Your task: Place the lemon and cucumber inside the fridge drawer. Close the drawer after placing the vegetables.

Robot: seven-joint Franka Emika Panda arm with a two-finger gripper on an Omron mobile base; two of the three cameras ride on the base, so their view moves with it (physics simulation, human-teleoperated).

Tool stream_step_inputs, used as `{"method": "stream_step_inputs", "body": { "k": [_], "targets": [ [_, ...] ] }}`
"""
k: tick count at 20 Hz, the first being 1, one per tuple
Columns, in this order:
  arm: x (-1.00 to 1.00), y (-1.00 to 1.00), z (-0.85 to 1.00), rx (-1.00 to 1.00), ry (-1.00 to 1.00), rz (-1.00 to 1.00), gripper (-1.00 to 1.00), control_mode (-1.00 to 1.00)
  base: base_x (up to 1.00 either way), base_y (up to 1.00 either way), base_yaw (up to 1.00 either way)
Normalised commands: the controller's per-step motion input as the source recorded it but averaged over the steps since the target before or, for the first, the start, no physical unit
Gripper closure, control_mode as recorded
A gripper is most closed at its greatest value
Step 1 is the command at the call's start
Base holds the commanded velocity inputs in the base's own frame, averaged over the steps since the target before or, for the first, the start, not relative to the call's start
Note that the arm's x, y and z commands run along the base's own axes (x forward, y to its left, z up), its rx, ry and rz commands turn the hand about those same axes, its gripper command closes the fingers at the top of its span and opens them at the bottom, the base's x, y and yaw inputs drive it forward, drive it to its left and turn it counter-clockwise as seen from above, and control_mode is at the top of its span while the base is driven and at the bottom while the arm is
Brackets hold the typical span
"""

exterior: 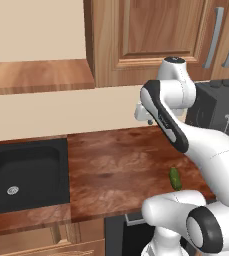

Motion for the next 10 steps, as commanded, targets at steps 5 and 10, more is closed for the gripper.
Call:
{"method": "stream_step_inputs", "body": {
  "k": [5,10],
  "targets": [
    [-0.36,0.00,-0.15,-0.01,0.00,0.00,-1.00,-1.00,0.00,0.00,0.00],
    [-0.46,-0.18,-0.92,-0.01,0.06,0.00,-1.00,-1.00,0.00,0.00,0.00]
  ]
}}
